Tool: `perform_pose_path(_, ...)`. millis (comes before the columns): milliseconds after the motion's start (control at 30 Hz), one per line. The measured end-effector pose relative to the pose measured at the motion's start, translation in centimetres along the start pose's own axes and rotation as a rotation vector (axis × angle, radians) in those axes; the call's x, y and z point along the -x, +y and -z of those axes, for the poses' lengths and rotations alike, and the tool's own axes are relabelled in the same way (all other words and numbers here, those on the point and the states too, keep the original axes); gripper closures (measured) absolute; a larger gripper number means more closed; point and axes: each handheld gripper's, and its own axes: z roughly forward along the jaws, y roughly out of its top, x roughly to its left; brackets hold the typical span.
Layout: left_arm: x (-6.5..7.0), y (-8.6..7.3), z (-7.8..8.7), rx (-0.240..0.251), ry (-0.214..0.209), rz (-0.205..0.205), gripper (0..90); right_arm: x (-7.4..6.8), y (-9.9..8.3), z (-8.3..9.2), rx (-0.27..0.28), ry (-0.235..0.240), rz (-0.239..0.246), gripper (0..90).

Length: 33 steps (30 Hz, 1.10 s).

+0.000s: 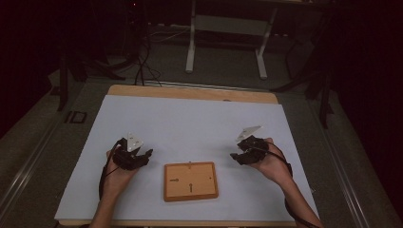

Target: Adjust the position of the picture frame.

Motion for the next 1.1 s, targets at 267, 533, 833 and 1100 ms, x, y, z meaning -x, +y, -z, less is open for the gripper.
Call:
perform_pose_path(267, 0.0, 0.1, 0.1, 0.012, -0.023, -0.001, 48.1, -3.1, 4.6, -1.3, -0.043, 0.125, 0.174, 54.5)
perform_pose_path(533, 0.0, 0.1, 0.1, 0.013, -0.031, -0.007, 48.3, -6.1, 7.5, -3.2, -0.096, 0.247, 0.288, 65.7)
perform_pose_path(833, 0.3, 0.1, -0.2, -0.003, -0.045, -0.025, 48.6, -8.2, 9.6, -4.9, -0.138, 0.306, 0.375, 73.5)
perform_pose_path(1100, 0.4, 0.1, -0.3, -0.010, -0.053, -0.031, 49.5, -9.3, 10.8, -7.0, -0.205, 0.318, 0.419, 81.6)
